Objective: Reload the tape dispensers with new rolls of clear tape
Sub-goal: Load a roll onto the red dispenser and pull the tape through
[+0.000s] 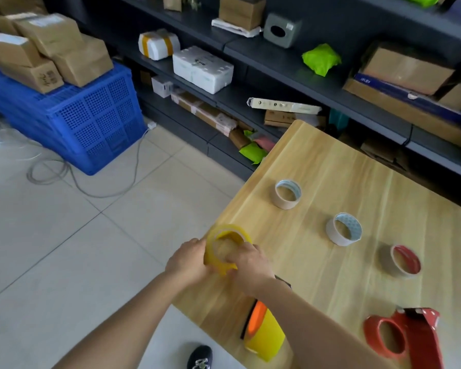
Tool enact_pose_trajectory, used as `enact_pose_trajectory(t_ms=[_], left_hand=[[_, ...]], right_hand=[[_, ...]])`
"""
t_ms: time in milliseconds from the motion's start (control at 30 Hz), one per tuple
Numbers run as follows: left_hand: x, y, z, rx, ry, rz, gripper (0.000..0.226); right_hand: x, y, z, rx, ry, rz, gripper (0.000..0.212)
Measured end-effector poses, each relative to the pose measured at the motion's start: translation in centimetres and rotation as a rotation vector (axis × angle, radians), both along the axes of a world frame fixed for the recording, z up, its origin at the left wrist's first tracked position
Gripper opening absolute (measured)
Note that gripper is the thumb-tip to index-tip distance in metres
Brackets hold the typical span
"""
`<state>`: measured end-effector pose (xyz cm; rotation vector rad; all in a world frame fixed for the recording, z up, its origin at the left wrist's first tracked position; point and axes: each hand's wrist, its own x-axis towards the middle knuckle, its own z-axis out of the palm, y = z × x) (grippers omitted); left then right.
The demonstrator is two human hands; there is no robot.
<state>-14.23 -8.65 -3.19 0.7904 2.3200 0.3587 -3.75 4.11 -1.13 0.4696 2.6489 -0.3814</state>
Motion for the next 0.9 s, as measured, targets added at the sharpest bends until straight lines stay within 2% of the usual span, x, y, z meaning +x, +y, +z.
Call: enact_pose_trajectory(t_ms=[100, 200, 300, 400, 467, 533, 600, 733, 900], left_hand=[[-0.7, 0.1, 0.8, 0.277, -0.165, 0.119, 0.079], [-1.5, 0.7, 2.8, 0.511, -0.327, 0.238, 0.066], [-2.0, 1.2, 5.0, 0.643, -0.584, 0.4, 0.056], [-1.8, 1.8, 6.9, 0.599, -0.759, 0.419, 0.065], [-1.1, 2.6, 8.0, 0.555, -0.795, 0.426, 0.063], [-0.5, 3.7, 9.0, 0.502, -0.812, 0.478, 0.054], [0.1, 4.8, 10.3, 0.429, -0.89, 0.52, 0.057], [1.7, 6.4, 12.3, 0.382, -0.993, 0.539, 0.07], [4.8, 8.4, 13.4, 0.34, -1.002, 0.382, 0.098]], right_hand=[[-0.4, 0.3, 0.5, -0.327, 0.217, -0.266, 0.023], [-0.3, 0.4, 2.7, -0.696, 0.355, -0.491, 0.014], [0.1, 0.6, 5.3, -0.934, 0.443, -0.64, 0.018], [0.5, 0.7, 7.2, -1.111, 0.52, -0.805, 0.024], [1.0, 0.9, 8.1, -1.198, 0.569, -0.886, 0.026], [1.7, 1.1, 9.0, -1.305, 0.594, -0.908, 0.022], [2.6, 1.4, 10.2, -1.393, 0.633, -0.872, 0.014], [4.9, 2.0, 12.4, -1.413, 0.707, -0.719, 0.041], [8.3, 3.1, 14.4, -1.372, 0.814, -0.734, 0.029]])
